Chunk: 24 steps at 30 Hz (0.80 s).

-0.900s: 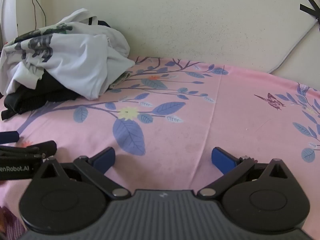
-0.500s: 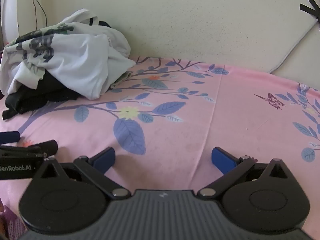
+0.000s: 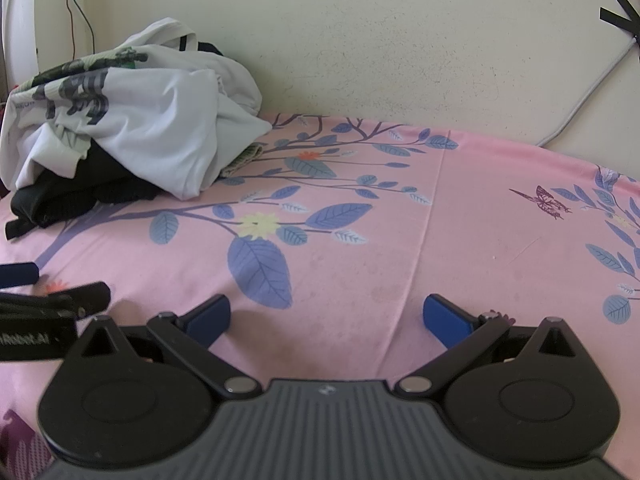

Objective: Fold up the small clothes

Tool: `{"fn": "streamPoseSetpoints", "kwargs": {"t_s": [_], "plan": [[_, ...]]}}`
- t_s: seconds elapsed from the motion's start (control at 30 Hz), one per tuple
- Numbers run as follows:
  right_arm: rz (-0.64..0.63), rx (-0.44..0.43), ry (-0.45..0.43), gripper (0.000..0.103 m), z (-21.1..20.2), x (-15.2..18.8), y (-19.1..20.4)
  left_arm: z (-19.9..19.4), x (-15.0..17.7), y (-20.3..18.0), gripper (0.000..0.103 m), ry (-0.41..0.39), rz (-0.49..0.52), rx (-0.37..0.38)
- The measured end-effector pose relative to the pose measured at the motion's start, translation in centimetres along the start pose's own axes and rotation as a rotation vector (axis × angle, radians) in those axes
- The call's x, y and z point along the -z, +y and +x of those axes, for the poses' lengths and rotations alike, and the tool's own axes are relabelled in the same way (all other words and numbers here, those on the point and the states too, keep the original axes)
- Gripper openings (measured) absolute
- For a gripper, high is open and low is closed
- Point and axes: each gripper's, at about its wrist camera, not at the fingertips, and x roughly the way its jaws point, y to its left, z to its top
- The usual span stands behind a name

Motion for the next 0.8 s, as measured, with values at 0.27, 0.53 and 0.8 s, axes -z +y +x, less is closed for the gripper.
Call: {"fn": "streamPoseSetpoints", "kwargs": {"t_s": [0.27, 0.53, 0.8], "plan": [[0.0, 0.0, 0.0, 0.097, 0.0, 0.0, 0.0, -2.0, 0.3, 2.4, 0.103, -0.155, -0.165, 0.012], [0.001, -0.001, -0.001, 0.097, 0.1, 0.0, 0.1, -3.8, 0.7, 2.3, 0.103, -0.299, -0.198, -0.056], [0.027, -0.026, -0.011, 0.097, 0.0, -0.1, -0.2, -4.3, 0.7, 0.7, 0.103, -0.321, -0.046, -0.067]]}}
